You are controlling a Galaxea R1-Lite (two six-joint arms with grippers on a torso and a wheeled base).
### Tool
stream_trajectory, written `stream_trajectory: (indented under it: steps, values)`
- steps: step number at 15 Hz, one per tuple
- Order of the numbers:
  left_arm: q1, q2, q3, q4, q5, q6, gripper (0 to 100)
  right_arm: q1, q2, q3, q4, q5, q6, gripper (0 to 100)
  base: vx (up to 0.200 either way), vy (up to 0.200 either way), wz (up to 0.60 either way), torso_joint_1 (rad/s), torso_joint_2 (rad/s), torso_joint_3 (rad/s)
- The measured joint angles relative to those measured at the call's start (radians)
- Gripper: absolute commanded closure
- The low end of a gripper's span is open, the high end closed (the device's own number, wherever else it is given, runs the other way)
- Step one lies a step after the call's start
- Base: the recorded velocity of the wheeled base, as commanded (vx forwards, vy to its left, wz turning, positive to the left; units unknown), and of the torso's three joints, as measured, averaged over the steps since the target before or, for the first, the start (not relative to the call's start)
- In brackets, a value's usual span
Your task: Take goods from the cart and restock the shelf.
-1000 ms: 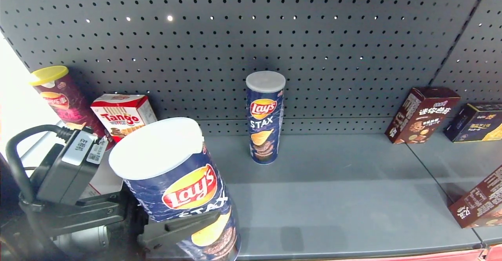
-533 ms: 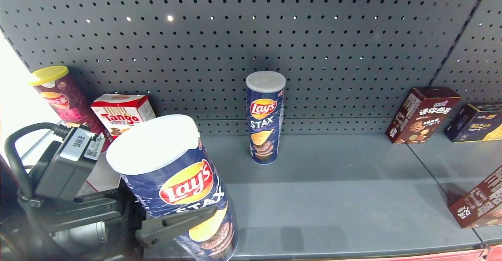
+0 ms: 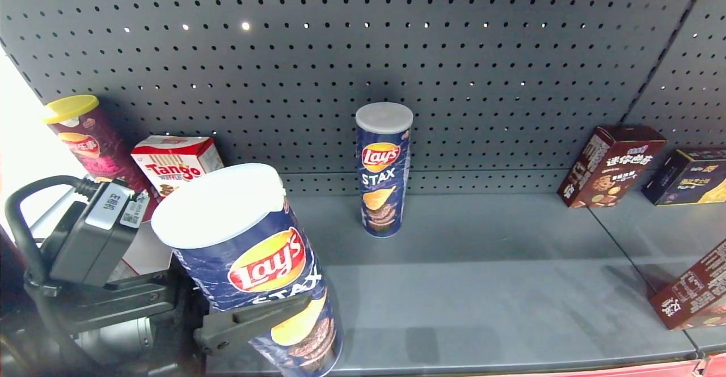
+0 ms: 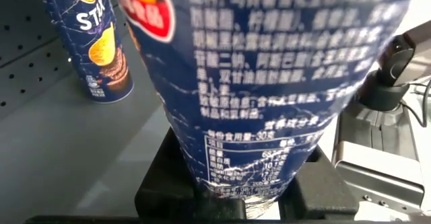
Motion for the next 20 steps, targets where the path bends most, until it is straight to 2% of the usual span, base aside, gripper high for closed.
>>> stream_trajectory:
  steps: [3, 6, 10, 12, 15, 17, 20]
  values:
    - [0.014, 0.000, 0.000, 0.000, 0.000, 0.000, 100, 0.064, 0.178, -0.009, -0.153, -0.008, 0.003, 0, 0.000, 0.000, 0.00, 0.000, 0.00, 0.000]
    - [0.016, 0.000, 0.001, 0.000, 0.000, 0.000, 100, 0.086, 0.323, -0.013, -0.272, 0.002, 0.008, 0, 0.000, 0.000, 0.00, 0.000, 0.00, 0.000]
    - [0.015, 0.000, 0.001, 0.001, 0.001, 0.000, 100, 0.101, 0.415, -0.011, -0.293, 0.144, 0.040, 0, 0.000, 0.000, 0.00, 0.000, 0.00, 0.000]
    - [0.014, 0.000, -0.002, 0.001, 0.002, 0.000, 100, 0.100, 0.453, -0.015, -0.317, 0.178, 0.035, 0, 0.000, 0.000, 0.00, 0.000, 0.00, 0.000]
    - [0.014, 0.000, -0.008, 0.003, 0.004, 0.000, 100, 0.095, 0.553, -0.029, -0.484, 0.280, 0.020, 0, 0.000, 0.000, 0.00, 0.000, 0.00, 0.000]
    - [0.014, 0.001, -0.010, 0.003, 0.007, -0.001, 100, 0.095, 0.635, -0.069, -0.534, 0.341, 0.010, 0, 0.000, 0.000, 0.00, 0.000, 0.00, 0.000]
    - [0.013, 0.001, -0.006, 0.004, 0.009, 0.000, 100, 0.100, 0.761, -0.167, -0.581, 0.503, 0.004, 0, 0.000, 0.000, 0.00, 0.000, 0.00, 0.000]
